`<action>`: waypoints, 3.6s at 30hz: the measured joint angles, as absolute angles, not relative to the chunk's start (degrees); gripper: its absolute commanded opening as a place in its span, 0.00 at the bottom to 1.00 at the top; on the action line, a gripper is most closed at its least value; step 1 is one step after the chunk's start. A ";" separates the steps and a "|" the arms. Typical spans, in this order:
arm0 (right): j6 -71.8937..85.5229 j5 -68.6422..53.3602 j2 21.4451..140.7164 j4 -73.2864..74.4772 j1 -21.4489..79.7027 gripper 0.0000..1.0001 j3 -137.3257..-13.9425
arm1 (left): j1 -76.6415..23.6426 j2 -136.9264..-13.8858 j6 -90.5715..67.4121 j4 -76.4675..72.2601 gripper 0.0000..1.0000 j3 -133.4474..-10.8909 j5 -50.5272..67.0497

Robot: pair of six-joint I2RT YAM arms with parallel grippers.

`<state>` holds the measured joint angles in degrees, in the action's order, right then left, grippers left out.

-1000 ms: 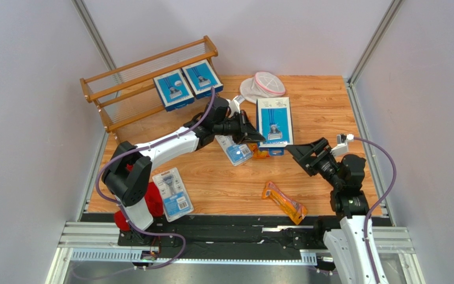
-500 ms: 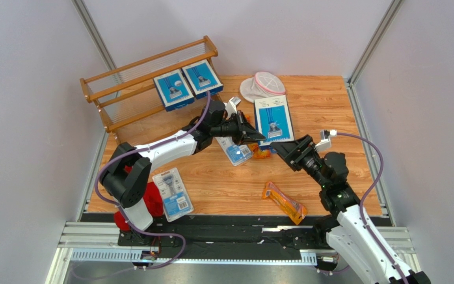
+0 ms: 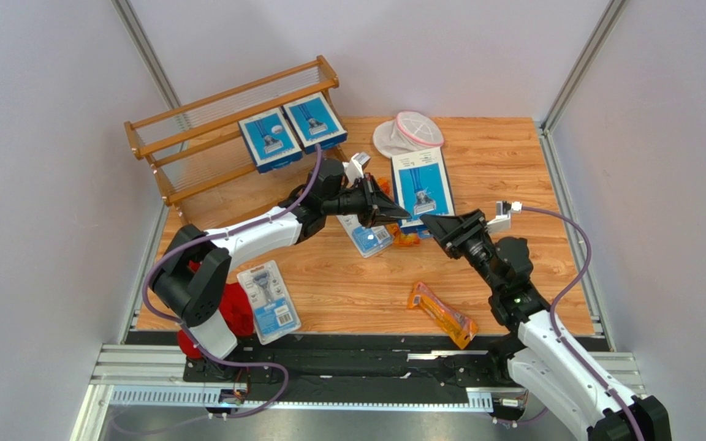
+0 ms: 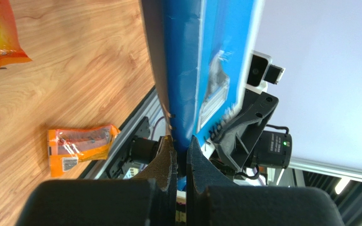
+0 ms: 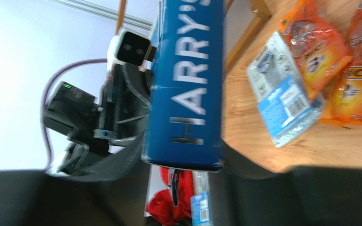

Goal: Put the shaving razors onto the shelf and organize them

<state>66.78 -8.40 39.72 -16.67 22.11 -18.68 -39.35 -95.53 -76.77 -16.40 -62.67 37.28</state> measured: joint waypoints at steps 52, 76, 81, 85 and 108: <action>60.05 -4.86 81.17 -19.18 52.34 0.00 -48.66 | -20.51 -63.35 -25.04 64.66 0.78 -93.67 12.53; 69.32 -14.31 120.22 -33.61 58.81 0.00 -84.60 | -18.06 -60.69 -20.21 74.96 0.78 -101.06 9.34; 71.09 -12.25 123.68 -33.69 58.78 0.00 -88.97 | -17.96 -60.23 -20.18 74.98 0.78 -100.88 9.30; 71.99 -9.47 123.83 -33.67 58.61 0.00 -89.69 | -17.96 -59.29 -20.16 74.98 0.78 -100.07 9.28; 79.46 2.26 136.77 -30.39 57.67 0.06 -105.14 | -17.93 -57.21 -19.16 75.59 0.78 -98.39 8.67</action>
